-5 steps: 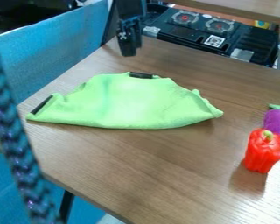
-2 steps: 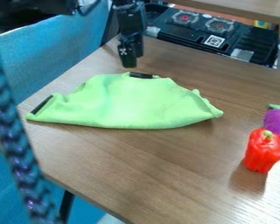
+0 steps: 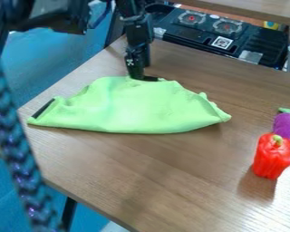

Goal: Unfold the cloth cloth from top left to bottom right

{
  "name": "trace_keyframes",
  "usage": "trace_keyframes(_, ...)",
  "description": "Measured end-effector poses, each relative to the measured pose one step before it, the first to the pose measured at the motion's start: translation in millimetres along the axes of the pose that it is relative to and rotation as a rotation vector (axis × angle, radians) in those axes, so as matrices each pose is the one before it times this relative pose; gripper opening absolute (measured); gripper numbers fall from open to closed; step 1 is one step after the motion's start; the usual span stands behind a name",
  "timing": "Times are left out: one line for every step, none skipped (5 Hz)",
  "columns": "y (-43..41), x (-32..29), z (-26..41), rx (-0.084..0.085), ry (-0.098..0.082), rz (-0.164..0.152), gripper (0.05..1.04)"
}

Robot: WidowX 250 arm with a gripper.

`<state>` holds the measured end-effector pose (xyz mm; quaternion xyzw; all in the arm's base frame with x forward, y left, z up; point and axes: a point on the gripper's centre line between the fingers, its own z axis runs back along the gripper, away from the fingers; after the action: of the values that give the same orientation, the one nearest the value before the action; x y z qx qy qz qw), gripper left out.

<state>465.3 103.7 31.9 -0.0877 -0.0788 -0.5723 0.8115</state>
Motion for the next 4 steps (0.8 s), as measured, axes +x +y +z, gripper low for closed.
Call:
trace_keyframes(2.61,-0.87,-5.54,-0.0039,0.0125,0.0041,0.963)
trace_keyframes(0.79,-2.10,-5.20,-0.0012,0.0110,0.0048,0.689)
trace_keyframes(1.77,0.06,-0.22,0.0044,-0.0003,0.0045,0.384)
trace_keyframes(0.68,0.29,-0.15,-0.0065,-0.0013,0.0064,0.164)
